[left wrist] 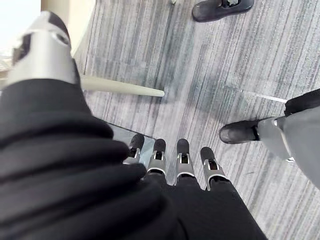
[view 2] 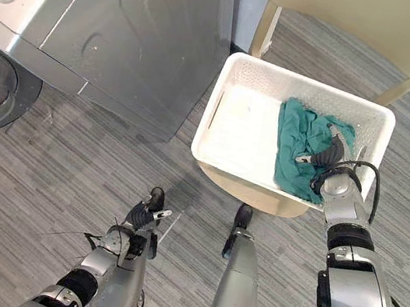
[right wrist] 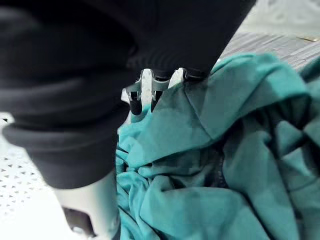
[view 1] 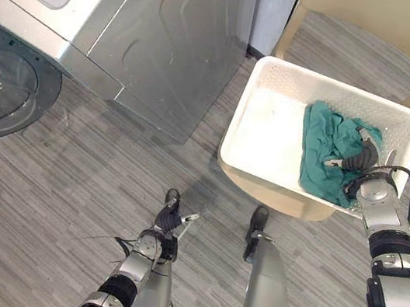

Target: Pick up the laundry basket with both hands and put the clothes into the washing machine.

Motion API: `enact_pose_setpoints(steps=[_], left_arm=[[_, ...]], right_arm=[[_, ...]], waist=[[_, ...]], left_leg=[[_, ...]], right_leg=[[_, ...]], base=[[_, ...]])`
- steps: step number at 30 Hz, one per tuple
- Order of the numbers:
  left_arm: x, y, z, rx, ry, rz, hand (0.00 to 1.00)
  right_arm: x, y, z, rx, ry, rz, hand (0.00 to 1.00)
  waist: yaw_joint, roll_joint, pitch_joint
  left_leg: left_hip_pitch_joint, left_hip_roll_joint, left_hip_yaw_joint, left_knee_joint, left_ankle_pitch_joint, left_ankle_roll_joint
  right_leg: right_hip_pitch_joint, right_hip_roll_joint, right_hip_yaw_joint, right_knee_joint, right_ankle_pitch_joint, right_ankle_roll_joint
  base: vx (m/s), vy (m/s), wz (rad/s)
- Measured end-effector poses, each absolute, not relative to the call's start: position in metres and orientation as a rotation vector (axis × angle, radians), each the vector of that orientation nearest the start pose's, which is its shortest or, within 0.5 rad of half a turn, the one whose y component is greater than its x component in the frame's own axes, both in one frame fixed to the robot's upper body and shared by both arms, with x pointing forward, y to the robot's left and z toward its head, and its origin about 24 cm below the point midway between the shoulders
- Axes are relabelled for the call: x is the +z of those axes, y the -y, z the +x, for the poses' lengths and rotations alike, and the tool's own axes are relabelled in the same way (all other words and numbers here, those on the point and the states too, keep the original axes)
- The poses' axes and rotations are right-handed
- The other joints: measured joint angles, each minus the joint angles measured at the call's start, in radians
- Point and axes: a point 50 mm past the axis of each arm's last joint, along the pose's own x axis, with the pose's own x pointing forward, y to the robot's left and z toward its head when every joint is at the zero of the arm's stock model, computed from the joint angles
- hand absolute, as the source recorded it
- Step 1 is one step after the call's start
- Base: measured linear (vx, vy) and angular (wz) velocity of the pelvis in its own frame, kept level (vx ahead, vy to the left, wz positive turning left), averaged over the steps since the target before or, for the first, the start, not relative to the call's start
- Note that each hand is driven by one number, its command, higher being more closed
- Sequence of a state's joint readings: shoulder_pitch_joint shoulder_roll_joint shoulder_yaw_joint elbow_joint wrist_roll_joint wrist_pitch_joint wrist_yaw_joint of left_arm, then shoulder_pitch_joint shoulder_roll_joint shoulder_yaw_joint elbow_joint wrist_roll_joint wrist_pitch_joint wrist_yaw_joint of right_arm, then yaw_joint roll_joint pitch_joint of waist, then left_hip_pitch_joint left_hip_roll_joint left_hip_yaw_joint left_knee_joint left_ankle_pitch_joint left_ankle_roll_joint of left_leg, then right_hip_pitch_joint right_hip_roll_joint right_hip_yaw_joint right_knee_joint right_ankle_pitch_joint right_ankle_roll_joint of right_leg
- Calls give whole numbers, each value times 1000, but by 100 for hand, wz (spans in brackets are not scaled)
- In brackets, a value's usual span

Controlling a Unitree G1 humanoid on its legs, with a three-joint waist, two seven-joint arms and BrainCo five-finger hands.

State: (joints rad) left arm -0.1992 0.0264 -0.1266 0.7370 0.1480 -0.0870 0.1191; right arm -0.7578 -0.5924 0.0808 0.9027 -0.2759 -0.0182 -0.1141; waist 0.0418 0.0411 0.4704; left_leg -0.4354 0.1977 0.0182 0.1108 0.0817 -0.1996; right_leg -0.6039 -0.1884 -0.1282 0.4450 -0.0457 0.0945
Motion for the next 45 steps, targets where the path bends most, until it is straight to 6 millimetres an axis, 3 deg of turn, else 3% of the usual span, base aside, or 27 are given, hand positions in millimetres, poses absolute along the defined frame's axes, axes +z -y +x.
enact_pose_setpoints(steps=[6, 11, 12, 13, 18, 21, 28, 30, 32, 34, 35, 37, 39, 41, 44, 45], left_arm=[[-46, -118, 269, -91, -346, 268, 0], [-30, -114, 275, -78, -265, 260, 0], [-30, -115, 275, -73, -265, 260, 0], [-31, -117, 274, -63, -270, 258, 0], [-40, -127, 271, -9, -316, 241, 0], [-45, -131, 269, 21, -345, 227, 0], [-51, -153, 260, 206, -377, 96, 0], [-59, -158, 253, 246, -413, 66, 0], [-68, -162, 242, 276, -454, 28, 0], [-78, -168, 228, 316, -497, -20, 0], [-92, -174, 209, 359, -566, -52, 0], [-107, -181, 188, 412, -645, -94, 0], [-123, -191, 164, 496, -736, -145, 0], [-135, -218, 134, 703, -804, -286, 0], [-134, -251, 113, 927, -778, -404, 0], [-127, -271, 110, 1033, -719, -448, 0]], right_arm=[[134, 285, 379, -317, -83, -943, 0], [138, 288, 379, -343, -75, -1206, 0], [138, 289, 379, -339, -80, -1325, 0], [137, 289, 379, -329, -90, -1432, 100], [132, 288, 376, -302, -94, -1600, 100], [118, 291, 366, -297, -107, -1574, 100], [61, 315, 320, -473, -247, -907, 100], [57, 325, 307, -557, -258, -794, 100], [79, 337, 298, -676, -170, -736, 100], [129, 340, 282, -810, 59, -703, 100], [154, 336, 269, -879, 194, -719, 100], [172, 335, 260, -947, 281, -724, 100], [181, 340, 250, -1037, 322, -714, 100], [181, 346, 244, -1104, 309, -738, 100], [185, 347, 244, -1117, 317, -757, 100], [188, 346, 245, -1113, 326, -751, 100]], waist=[[3, 12, 5], [11, 24, 11], [19, 24, 11], [29, 24, 11], [25, 20, 9], [25, 19, 8], [27, 10, 3], [26, 8, 3], [22, 5, 3], [21, -5, -6], [19, -32, -62], [0, -56, -114], [-7, -82, -177], [-9, -105, -272], [-9, -107, -344], [-12, -106, -365]], left_leg=[[-146, -22, -19, 83, -10, 15], [-222, -45, -19, 157, -38, 40], [-226, -45, -16, 159, -38, 39], [-228, -45, -14, 160, -38, 40], [-219, -48, -10, 130, -22, 41], [-187, -50, -14, 106, -2, 47], [-79, -58, -11, 98, -8, 54], [-32, -55, 1, 94, -14, 58], [27, -49, 22, 78, -21, 60], [92, -40, 50, 51, -25, 57], [128, -38, 69, 14, -27, 59], [173, -38, 67, -23, -25, 59], [229, -39, 67, -53, -26, 57], [286, -39, 63, -87, -32, 54], [330, -43, 63, -113, -36, 57], [347, -44, 63, -113, -42, 58]], right_leg=[[-108, -31, -14, 47, -1, 0], [-159, -61, -11, 77, -5, 3], [-163, -69, -21, 76, -6, 3], [-163, -79, -38, 76, -6, -2], [-148, -92, -67, 75, -3, -1], [-115, -94, -81, 67, -1, 0], [18, -95, -94, 31, -10, 14], [71, -90, -95, 10, -8, 17], [122, -85, -86, -18, -4, 25], [175, -67, -72, -62, 1, 38], [185, -61, -57, -71, -2, 41], [221, -55, -60, -95, -3, 43], [277, -50, -63, -127, -3, 44], [350, -41, -69, -193, 11, 54], [423, -36, -82, -274, 40, 62], [458, -34, -86, -312, 52, 66]], base=[[-11, -12, 17], [-67, 30, 11], [-50, 26, -1], [-41, 21, 0], [-5, -9, 14], [58, -37, 12], [93, -27, 4], [64, -10, -12], [62, 2, -24], [30, 14, -38], [54, 9, -39], [134, -12, -16], [150, 5, -5], [177, 23, -1], [156, 34, 0], [121, 37, -3]])
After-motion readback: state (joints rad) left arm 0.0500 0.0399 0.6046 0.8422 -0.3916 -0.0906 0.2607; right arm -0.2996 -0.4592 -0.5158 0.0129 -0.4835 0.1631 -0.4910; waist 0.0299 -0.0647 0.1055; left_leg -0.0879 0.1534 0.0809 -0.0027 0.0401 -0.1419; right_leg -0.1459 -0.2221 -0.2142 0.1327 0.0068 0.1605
